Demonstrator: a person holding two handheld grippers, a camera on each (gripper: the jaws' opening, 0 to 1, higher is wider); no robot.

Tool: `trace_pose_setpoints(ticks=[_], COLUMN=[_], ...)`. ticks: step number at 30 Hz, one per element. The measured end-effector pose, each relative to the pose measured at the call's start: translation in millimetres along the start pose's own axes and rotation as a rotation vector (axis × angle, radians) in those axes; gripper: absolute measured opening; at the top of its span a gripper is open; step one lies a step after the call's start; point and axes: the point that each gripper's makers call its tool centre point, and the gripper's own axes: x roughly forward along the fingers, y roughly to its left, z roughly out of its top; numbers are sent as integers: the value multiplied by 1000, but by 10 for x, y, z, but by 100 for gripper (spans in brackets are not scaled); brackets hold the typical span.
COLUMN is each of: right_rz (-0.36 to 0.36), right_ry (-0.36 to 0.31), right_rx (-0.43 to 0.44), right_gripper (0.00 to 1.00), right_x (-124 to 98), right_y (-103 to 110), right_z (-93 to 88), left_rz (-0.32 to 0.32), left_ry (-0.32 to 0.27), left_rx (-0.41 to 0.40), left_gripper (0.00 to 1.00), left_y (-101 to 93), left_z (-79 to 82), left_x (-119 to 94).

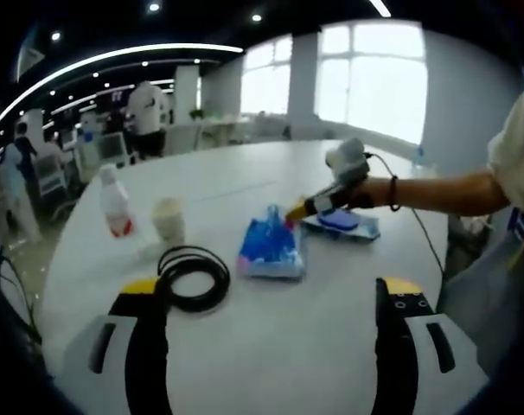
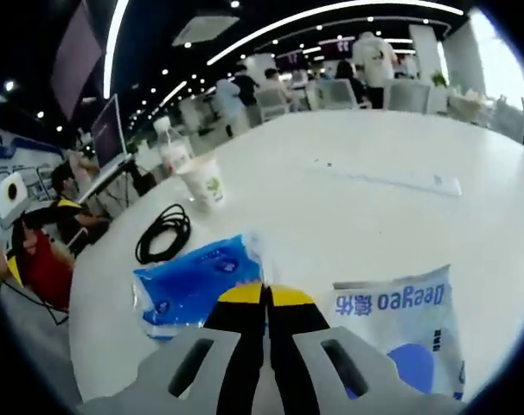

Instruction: Arrange the tabletop items into an orderly group along one side of the table until the central work area is clear of visible clutter.

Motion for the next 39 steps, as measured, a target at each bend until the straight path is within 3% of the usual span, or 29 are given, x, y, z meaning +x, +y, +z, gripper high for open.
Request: trace_pose_setpoints(ticks=[5,22,39], right_rz=[15,17,16], right_ry=[-14,-30,-11], right_rx=[58,88,119], right_gripper=[1,1,1], right_x=[-38,-317,-496], right_y=[34,177,338], right_z=[39,120,-120], left_rz=[2,4,-9], left_ry=[-5,-13,-6], left_rx=[-3,4,9], left_gripper=[97,97,96], left_y=[11,28,-8], left_z=[13,38,25], left_x=[-9,-18,-16])
